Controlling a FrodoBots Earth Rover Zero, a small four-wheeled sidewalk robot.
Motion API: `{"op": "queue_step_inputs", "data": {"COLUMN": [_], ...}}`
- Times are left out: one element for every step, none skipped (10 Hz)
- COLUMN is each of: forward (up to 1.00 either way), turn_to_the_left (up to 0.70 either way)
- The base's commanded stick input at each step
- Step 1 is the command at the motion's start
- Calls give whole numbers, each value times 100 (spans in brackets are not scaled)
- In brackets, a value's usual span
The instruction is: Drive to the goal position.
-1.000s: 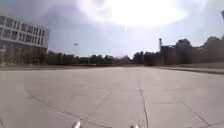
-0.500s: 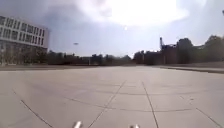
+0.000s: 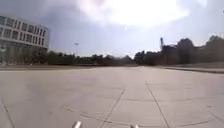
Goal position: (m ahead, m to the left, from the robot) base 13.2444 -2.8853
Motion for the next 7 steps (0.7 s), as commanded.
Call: {"op": "queue_step_inputs", "data": {"forward": [70,70,70,70,70,70,70], "turn_to_the_left": [-1,-1,-1,-1,-1,-1,-1]}}
